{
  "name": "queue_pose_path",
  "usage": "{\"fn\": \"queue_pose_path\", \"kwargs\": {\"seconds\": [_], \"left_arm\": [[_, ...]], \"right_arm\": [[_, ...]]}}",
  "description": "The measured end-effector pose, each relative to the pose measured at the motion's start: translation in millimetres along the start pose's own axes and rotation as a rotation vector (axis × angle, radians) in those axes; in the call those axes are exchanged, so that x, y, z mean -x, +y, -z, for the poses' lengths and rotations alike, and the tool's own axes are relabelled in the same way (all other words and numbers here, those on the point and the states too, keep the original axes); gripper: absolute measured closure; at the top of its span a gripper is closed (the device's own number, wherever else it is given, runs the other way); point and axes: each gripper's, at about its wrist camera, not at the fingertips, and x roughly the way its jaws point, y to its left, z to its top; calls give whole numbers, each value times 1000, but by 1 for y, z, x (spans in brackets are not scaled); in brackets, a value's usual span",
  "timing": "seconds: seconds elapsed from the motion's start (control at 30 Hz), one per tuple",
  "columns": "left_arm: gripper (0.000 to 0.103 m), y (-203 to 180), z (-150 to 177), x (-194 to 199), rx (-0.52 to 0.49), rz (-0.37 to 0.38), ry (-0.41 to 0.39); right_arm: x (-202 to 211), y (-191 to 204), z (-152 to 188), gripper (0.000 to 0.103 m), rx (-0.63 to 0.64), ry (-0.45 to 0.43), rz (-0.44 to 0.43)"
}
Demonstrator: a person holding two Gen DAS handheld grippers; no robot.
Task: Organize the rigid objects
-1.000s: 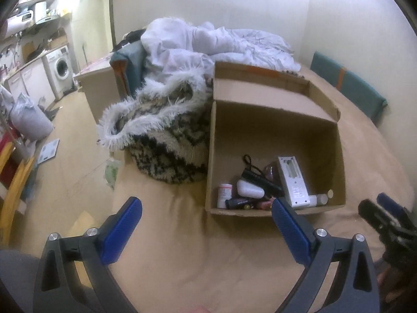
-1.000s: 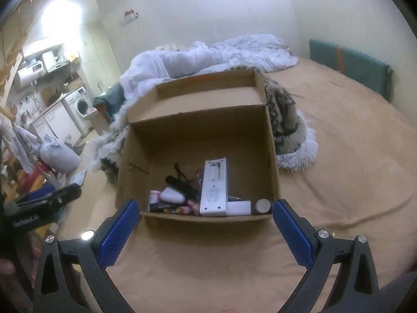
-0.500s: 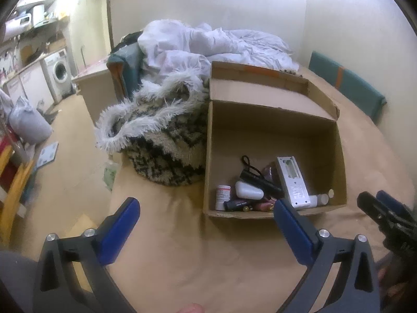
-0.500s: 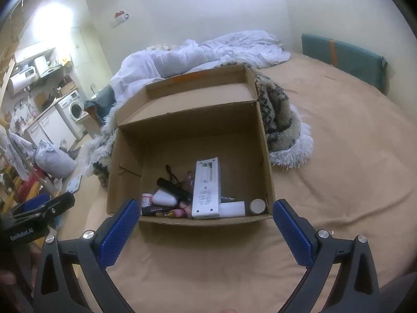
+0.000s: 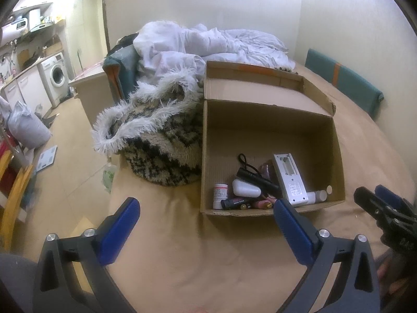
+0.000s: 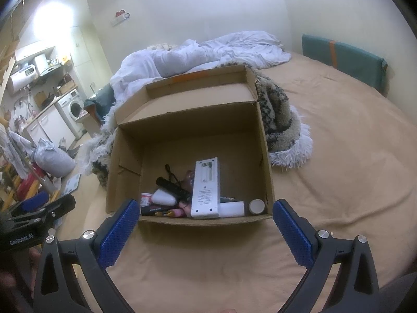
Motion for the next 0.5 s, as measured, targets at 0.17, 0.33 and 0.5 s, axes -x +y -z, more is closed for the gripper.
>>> {"fn": "queue_pose_path", "kwargs": {"seconds": [0.17, 0.33, 0.5], "left_arm": [[1, 0, 1, 0, -3, -1, 2], [1, 0, 1, -1, 2, 0, 1], [1, 0, 1, -1, 2, -1, 2]], "right_arm": [[0, 0, 0, 0, -1, 0, 0], [0, 0, 0, 0, -1, 1, 0], [0, 0, -1, 0, 0, 1, -1]]}}
